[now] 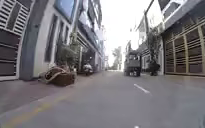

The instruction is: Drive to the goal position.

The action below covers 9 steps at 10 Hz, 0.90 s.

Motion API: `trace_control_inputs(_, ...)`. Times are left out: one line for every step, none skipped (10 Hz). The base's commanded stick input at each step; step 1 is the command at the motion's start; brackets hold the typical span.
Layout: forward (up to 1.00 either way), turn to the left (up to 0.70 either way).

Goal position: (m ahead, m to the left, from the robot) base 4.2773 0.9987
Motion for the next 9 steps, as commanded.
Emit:
trace_control_inputs(1.0,0.0)
trace_control_inputs(1.0,0.0)
trace_control_inputs(1.0,0.0)
trace_control_inputs(1.0,0.0)
trace_control_inputs(1.0,0.0)
trace_control_inputs(1.0,0.0)
trace_control_inputs(1.0,0.0)
trace_control_inputs(1.0,0.0)
trace_control_inputs(1.0,0.0)
